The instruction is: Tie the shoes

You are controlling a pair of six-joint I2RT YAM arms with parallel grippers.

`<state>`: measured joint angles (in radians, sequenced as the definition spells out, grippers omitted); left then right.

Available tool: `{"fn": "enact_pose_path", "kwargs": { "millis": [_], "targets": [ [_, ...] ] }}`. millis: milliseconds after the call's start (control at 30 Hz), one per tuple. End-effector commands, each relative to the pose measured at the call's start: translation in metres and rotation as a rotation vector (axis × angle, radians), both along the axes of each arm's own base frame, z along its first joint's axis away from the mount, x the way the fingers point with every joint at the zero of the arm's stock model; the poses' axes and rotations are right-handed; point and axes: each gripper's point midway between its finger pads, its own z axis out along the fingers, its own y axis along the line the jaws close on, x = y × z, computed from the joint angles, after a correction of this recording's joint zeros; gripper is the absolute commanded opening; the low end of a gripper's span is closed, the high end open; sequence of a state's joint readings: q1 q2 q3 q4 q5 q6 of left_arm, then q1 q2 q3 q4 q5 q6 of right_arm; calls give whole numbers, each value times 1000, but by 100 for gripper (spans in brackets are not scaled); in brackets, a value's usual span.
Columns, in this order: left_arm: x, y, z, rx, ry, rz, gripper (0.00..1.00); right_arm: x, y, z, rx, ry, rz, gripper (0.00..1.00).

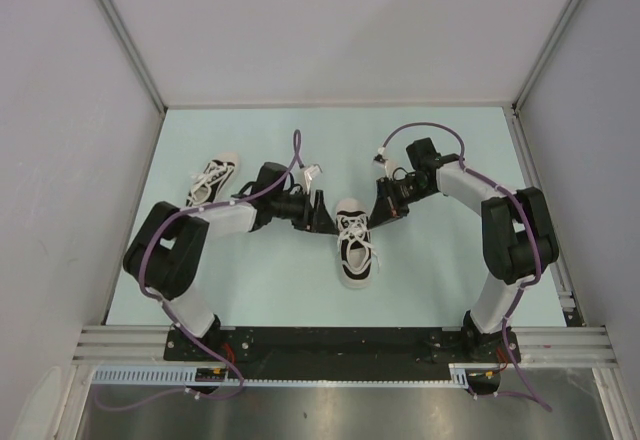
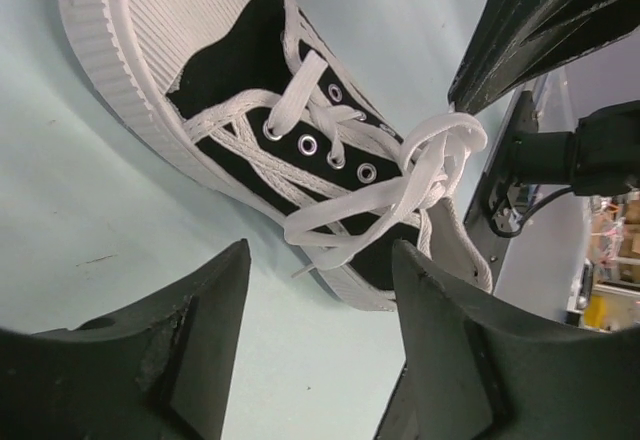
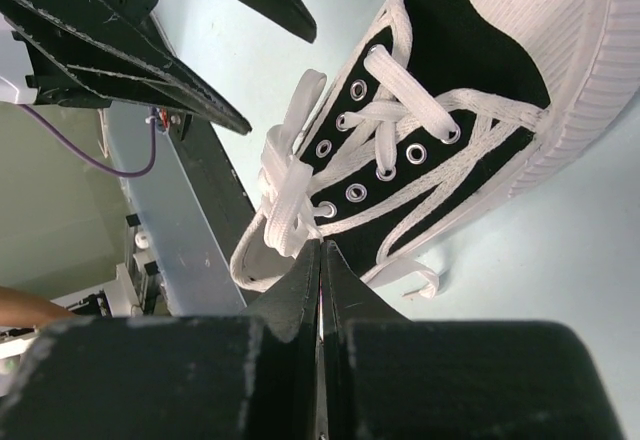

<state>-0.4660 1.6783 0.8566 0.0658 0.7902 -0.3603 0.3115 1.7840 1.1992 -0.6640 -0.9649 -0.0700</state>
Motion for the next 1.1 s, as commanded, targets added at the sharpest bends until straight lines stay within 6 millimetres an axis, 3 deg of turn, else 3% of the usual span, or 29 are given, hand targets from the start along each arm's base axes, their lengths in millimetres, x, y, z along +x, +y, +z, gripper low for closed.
{"fn": "enact_pose_path", "kwargs": {
  "millis": [0, 100, 167, 300, 567, 767, 1067],
  "targets": [
    [1, -13, 13, -120, 42, 6, 66, 2, 0, 14, 7, -60, 13, 0],
    [-2, -15, 9, -152, 85, 25, 65, 2, 1, 15, 8, -64, 15, 0],
    [-5, -15, 5, -165, 129, 39, 59, 2, 1, 14, 8, -62, 15, 0],
    [-4, -12, 10, -183, 91, 42, 50, 3, 1, 14, 7, -67, 16, 0],
    [-1, 0, 7, -184, 76, 74, 41, 3, 1, 12, 6, -64, 19, 0],
    [7, -5, 12, -223, 47, 66, 41, 3, 1, 13, 7, -63, 16, 0],
    [5, -10, 2, -227, 112, 71, 41, 4, 1, 13, 8, -63, 11, 0]
  ]
}}
